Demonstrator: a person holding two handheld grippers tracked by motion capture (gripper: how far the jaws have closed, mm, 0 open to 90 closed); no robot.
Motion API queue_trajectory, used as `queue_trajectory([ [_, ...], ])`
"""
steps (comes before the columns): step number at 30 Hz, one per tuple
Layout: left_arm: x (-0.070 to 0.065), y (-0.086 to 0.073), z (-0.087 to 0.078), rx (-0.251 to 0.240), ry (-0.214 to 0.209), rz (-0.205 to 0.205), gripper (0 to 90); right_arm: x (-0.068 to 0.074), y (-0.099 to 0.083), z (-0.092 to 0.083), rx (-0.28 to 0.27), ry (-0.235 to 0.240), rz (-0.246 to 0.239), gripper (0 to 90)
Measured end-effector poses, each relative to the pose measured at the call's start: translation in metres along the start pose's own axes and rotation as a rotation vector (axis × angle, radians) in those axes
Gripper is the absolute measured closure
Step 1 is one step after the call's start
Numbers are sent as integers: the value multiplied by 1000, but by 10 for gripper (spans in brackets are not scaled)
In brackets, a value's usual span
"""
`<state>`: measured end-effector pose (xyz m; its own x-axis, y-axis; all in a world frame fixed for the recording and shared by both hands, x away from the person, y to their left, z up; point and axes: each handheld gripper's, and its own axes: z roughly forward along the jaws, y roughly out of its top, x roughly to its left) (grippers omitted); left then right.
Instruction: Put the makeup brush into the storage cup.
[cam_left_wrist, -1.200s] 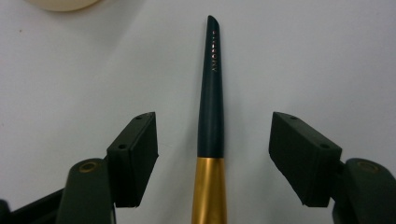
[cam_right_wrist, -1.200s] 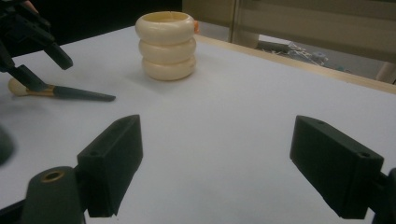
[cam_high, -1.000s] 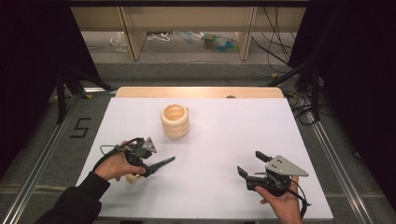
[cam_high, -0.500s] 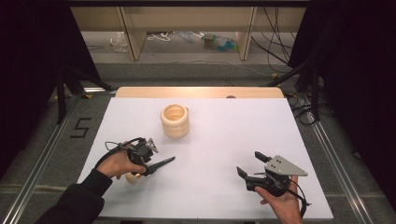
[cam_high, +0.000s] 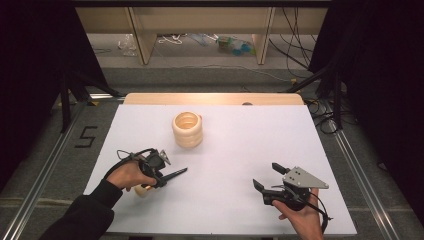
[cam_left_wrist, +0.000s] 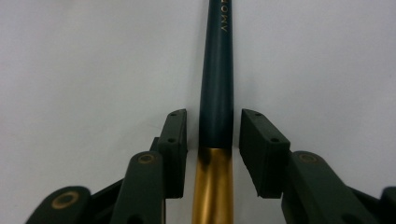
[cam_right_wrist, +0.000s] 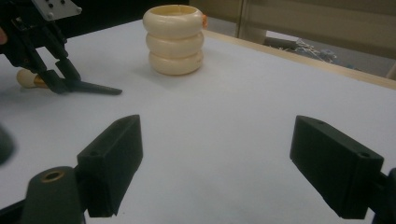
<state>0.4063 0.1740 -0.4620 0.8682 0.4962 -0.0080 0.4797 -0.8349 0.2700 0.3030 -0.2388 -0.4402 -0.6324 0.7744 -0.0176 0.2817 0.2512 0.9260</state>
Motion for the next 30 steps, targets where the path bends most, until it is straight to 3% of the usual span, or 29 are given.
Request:
queue_trajectory([
  [4,2,0,1,-20,-6,-39,683,-1,0,0,-8,-1,-10,180],
  [6,2,0,1,-14,-2,-38,706,0,0,2,-21,5,-10,179],
  [8,2,0,1,-15,2,-32,718,0,0,1,-6,8,-13,180],
  [10,3,1,0,9,4,6,733,2,0,1,-2,19,10,180],
  [14,1,2,0,5,7,9,738,1,0,3,-24,10,-14,180],
  [18,-1,5,-2,12,0,34,739,3,1,2,4,20,-8,185],
  [19,-2,6,-3,2,-17,34,739,3,2,3,-6,18,-37,200],
  [21,-2,8,-4,0,-24,34,739,4,2,4,-3,25,-36,200],
  [24,-5,13,-6,-4,-51,43,739,10,4,9,-15,27,-73,198],
  [25,-6,15,-6,-5,-59,55,740,16,7,12,-1,61,-108,192],
  [26,-9,18,-7,-15,-67,53,740,16,7,12,-1,61,-108,192],
  [27,-12,20,-7,-22,-85,61,739,23,11,16,-6,84,-141,183],
  [29,-21,28,-11,-39,-116,89,739,32,14,20,-6,94,-203,181],
  [30,-21,28,-11,-39,-116,89,739,32,14,20,-6,94,-203,181],
])
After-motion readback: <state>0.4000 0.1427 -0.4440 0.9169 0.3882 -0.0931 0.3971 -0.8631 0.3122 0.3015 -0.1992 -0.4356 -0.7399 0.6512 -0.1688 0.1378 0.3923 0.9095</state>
